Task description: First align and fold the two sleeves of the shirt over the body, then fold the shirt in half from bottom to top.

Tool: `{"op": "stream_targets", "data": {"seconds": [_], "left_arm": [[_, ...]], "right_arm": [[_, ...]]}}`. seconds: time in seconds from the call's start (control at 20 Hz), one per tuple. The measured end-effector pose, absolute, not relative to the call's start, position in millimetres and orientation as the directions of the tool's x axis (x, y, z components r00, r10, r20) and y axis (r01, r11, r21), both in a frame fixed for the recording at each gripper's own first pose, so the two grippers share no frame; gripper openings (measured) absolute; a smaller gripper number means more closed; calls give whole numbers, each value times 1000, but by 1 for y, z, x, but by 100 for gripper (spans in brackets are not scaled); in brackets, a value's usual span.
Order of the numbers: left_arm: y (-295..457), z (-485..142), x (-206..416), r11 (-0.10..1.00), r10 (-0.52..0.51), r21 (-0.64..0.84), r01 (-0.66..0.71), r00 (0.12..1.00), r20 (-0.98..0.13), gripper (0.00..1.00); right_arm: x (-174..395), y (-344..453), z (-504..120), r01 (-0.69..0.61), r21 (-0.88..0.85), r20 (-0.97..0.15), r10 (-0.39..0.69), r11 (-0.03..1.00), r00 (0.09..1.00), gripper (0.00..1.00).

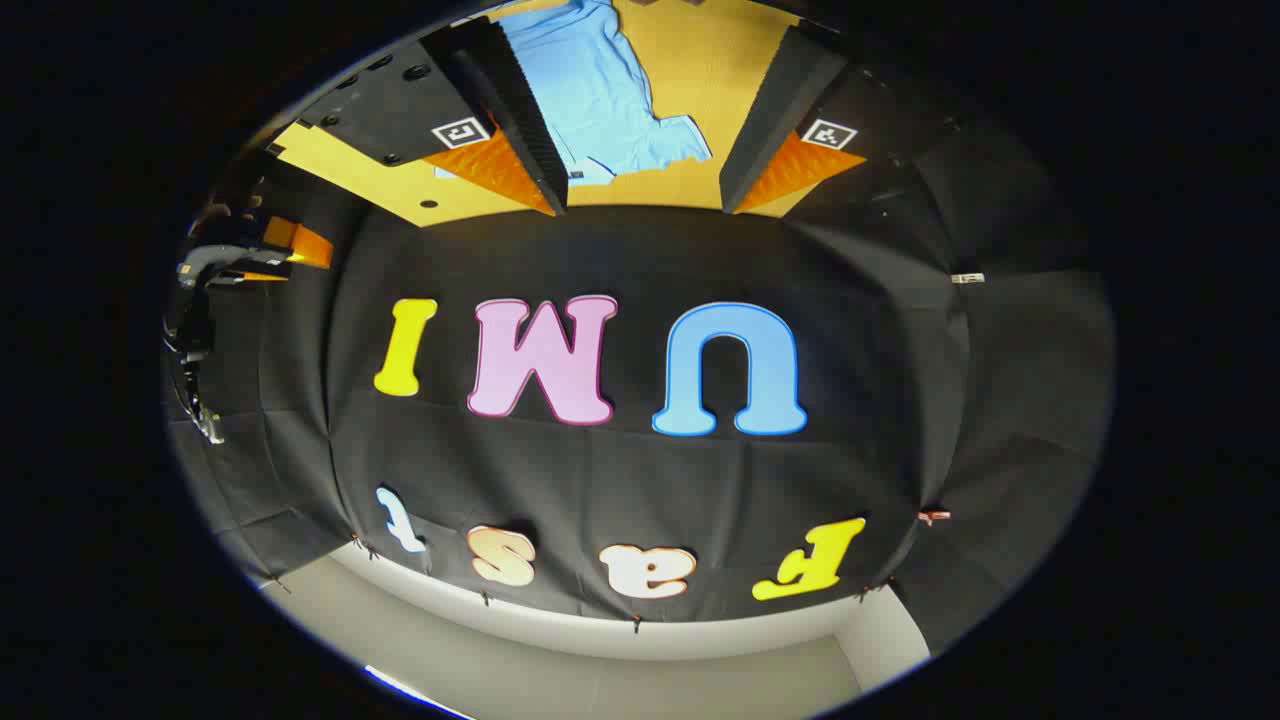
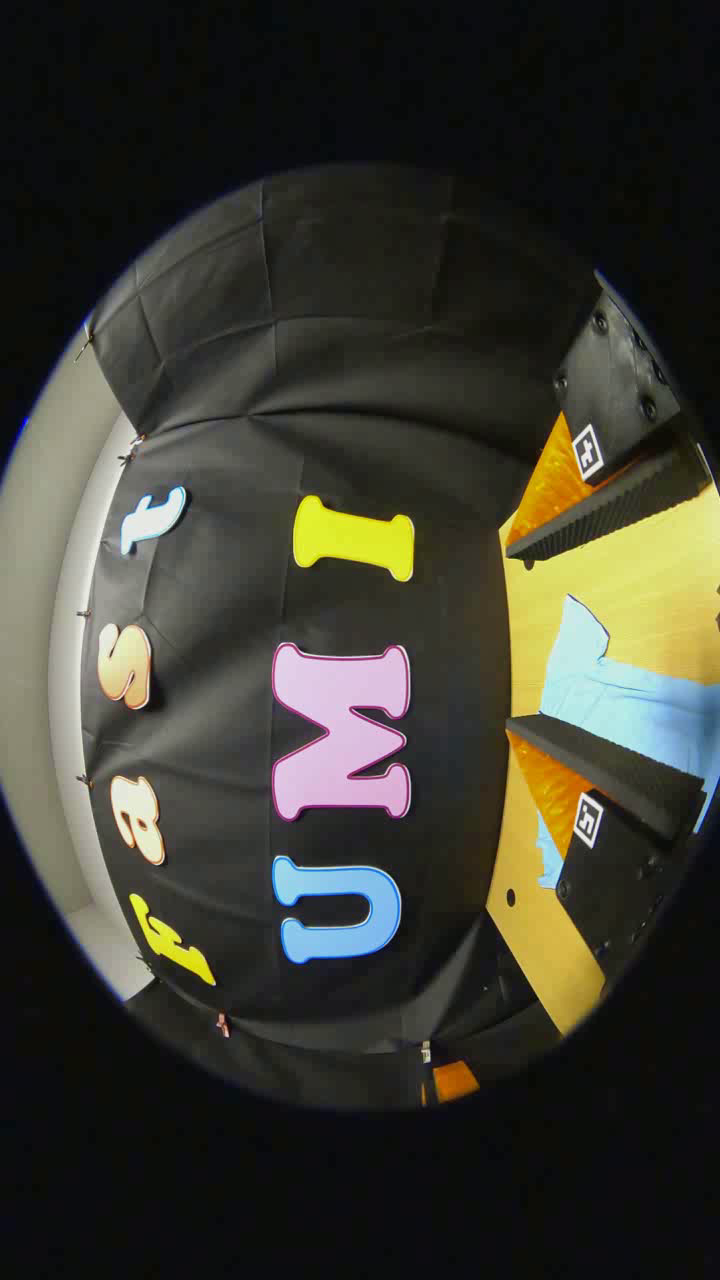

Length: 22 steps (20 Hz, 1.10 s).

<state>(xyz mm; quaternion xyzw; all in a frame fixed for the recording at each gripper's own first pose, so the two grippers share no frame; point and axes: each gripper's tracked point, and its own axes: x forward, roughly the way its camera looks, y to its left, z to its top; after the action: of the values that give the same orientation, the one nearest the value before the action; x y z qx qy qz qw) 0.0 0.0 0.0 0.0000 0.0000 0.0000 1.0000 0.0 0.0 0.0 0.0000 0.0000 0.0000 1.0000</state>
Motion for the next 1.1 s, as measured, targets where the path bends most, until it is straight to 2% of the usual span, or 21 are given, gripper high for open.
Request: {"op": "stream_targets", "data": {"seconds": [0.35,1.1], "left_arm": [[-8,0,26,999,-8,-48,9,1000,29,97],[-34,-15,83,999,-31,-30,31,1000,-4,97]], "right_arm": [[9,15,-7,-41,-20,-13,41,999,999,97],[63,-11,-27,1,-1,-64,-1,1000,998,97]]}}
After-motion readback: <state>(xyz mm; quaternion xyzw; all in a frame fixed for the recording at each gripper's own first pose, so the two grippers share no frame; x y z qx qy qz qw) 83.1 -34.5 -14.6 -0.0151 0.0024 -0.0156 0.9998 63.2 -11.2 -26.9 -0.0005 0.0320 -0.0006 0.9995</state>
